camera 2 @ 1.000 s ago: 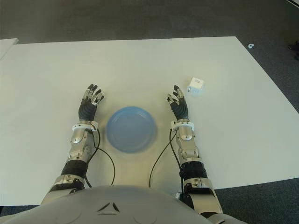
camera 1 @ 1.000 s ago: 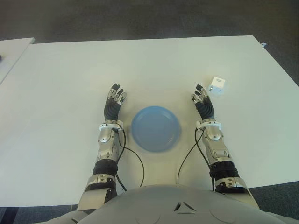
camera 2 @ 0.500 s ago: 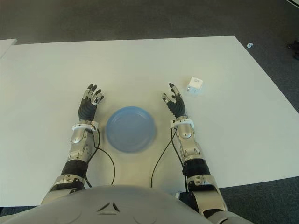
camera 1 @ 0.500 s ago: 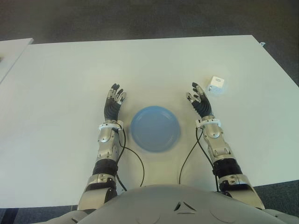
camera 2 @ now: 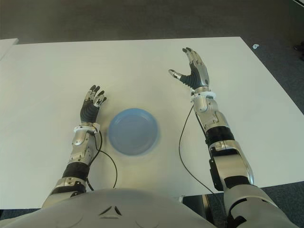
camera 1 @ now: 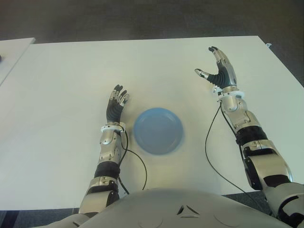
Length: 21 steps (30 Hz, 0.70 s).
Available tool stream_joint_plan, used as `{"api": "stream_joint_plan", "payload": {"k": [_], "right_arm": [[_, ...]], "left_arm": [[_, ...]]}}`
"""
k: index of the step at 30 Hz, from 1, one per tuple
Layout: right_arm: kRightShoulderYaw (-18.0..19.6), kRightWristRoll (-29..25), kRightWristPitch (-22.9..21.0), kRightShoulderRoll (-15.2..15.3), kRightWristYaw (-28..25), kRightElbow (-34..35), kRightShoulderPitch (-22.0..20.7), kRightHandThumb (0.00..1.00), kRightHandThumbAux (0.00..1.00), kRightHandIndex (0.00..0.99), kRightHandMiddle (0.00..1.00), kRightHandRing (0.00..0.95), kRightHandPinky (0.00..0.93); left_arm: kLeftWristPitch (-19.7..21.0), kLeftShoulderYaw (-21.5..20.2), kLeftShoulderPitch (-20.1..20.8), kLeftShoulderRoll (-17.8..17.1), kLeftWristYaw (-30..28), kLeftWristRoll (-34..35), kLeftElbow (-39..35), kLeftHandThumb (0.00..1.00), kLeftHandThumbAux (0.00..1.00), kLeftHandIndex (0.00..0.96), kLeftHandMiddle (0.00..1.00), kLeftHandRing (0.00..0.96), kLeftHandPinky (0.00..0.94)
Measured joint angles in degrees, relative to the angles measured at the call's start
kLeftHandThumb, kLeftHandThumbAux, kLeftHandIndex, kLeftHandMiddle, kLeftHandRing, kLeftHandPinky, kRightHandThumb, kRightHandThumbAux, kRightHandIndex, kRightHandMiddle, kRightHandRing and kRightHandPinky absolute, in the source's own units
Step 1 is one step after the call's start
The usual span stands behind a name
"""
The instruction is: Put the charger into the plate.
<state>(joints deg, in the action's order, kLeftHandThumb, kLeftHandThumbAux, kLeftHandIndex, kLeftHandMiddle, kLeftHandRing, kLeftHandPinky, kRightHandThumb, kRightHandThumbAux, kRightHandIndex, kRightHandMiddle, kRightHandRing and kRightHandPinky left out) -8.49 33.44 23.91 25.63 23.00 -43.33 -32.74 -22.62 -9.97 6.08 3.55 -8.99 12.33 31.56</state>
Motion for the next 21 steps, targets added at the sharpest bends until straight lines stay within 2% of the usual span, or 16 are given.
{"api": "stream_joint_plan", "payload": {"k": [11,21], "right_arm": [[-4.06,5.11,-2.75,2.98,7.93,-10.25,-6.62,0.046,0.397,0.000,0.000,0.000,0.000],[-7.80,7.18,-6.16,4.41,9.62,-17.58,-10.98,0.036,0.396,0.000,0.000,0.000,0.000]], "left_arm": [[-0.77,0.06,-0.02,0.00,0.00,-0.23,0.30,0.237,0.654,0.011,0.090,0.129,0.180],[-1.23,0.11,-0.02,0.01,0.00,-0.34,0.51,0.233,0.655,0.021,0.093,0.138,0.195]]}}
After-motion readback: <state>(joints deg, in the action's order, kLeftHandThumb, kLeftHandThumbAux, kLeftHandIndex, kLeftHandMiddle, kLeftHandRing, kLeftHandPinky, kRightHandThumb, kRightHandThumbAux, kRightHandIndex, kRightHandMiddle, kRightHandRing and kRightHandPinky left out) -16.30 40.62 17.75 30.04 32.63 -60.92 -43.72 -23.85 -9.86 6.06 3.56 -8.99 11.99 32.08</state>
